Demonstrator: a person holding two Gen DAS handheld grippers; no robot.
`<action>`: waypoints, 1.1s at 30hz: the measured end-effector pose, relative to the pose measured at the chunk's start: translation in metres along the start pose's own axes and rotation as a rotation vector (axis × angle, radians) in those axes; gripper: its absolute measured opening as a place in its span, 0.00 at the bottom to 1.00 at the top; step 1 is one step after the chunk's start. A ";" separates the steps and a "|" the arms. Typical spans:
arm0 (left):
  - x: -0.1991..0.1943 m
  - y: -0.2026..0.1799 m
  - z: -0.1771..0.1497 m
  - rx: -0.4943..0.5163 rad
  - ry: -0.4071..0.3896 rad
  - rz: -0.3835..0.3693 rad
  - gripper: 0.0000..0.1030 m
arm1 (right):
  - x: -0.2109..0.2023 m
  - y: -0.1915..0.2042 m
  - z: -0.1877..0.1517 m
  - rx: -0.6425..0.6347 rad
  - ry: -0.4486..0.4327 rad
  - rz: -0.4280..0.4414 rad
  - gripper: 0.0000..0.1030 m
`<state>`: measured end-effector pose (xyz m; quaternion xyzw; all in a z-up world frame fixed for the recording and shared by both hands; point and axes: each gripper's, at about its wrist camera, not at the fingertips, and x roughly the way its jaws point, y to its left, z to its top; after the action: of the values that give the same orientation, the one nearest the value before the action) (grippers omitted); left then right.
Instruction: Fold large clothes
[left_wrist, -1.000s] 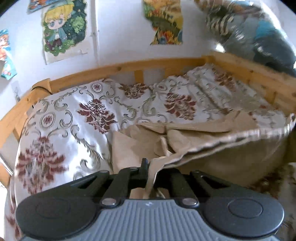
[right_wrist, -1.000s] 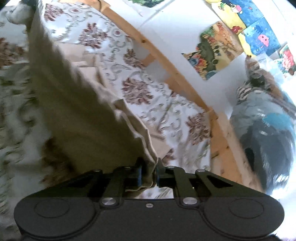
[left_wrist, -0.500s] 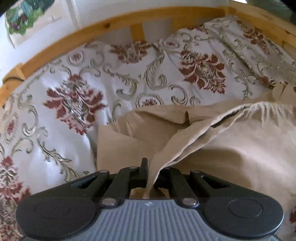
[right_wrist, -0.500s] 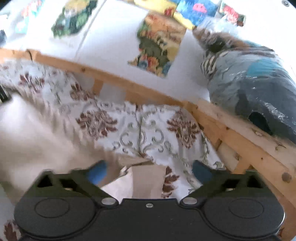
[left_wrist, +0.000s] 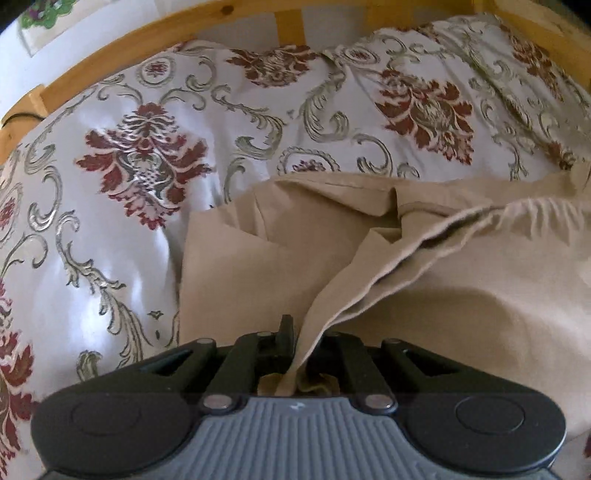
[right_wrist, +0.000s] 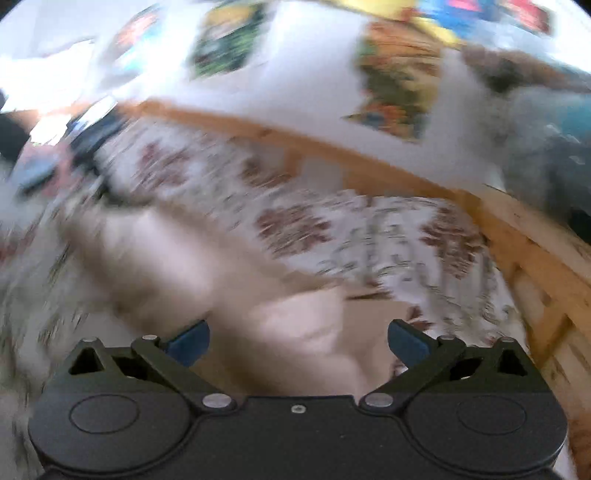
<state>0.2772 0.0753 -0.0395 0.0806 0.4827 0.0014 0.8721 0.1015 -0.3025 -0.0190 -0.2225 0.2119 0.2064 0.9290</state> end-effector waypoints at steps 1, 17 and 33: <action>-0.005 0.002 0.000 -0.009 -0.011 -0.004 0.05 | 0.004 0.004 -0.001 -0.033 0.022 -0.016 0.96; -0.069 0.055 -0.018 -0.111 -0.266 -0.272 0.98 | 0.062 -0.063 -0.041 0.448 0.057 -0.279 0.08; -0.063 0.039 -0.086 0.069 -0.251 -0.052 0.99 | 0.057 -0.074 -0.051 0.625 0.118 -0.279 0.28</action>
<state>0.1739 0.1207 -0.0262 0.0978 0.3713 -0.0479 0.9221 0.1681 -0.3721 -0.0639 0.0343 0.2860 -0.0105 0.9576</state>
